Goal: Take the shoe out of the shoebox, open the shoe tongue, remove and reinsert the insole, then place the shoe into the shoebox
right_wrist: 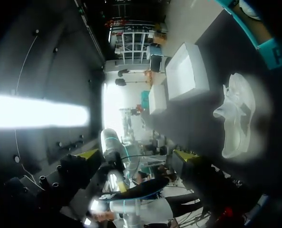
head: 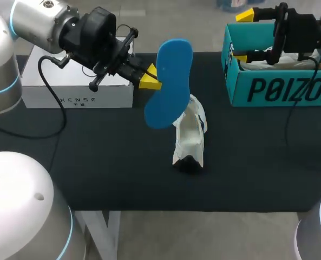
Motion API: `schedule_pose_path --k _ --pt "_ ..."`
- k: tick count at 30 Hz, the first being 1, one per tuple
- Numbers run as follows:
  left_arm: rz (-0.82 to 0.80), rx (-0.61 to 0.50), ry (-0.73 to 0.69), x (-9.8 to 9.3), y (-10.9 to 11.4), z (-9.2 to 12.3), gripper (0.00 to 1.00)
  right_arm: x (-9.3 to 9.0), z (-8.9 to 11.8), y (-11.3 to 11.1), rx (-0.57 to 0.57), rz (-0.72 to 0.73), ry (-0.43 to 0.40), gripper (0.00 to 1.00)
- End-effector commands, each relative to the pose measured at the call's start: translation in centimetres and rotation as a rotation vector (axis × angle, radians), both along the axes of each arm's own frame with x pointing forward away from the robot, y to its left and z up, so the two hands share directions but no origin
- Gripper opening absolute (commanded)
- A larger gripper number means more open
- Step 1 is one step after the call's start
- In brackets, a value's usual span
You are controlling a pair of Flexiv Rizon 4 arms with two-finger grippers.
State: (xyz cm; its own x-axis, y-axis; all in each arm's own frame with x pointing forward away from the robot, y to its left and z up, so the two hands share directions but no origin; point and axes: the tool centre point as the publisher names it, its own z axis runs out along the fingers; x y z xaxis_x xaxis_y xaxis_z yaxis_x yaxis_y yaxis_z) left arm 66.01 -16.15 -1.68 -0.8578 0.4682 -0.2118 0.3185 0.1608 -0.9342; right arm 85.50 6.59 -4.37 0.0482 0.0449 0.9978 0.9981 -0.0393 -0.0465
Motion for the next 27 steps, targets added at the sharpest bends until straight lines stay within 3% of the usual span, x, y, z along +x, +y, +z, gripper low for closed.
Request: schedule_pose_path --k 1,6,21,23,27 --pt "-0.058 -0.072 -0.454 2.5 -0.9 -0.6 0.00 0.1 0.0 0.2 -0.001 0.000 0.001 1.00" --pt "-0.105 -0.124 -0.789 6.0 -1.9 -0.2 0.00 0.1 0.0 0.2 -0.001 0.000 0.001 1.00" --pt "-0.105 -0.124 -0.789 6.0 -1.9 -0.2 0.00 0.1 0.0 0.2 -0.001 0.000 0.001 1.00" --pt "-0.134 -0.154 -0.912 7.2 -2.0 -0.6 0.00 0.1 0.0 0.2 -0.001 0.000 0.001 1.00" --pt "-0.156 -0.114 -1.006 9.1 -2.8 -0.7 0.00 0.1 0.0 0.2 -0.001 0.000 0.001 1.00"
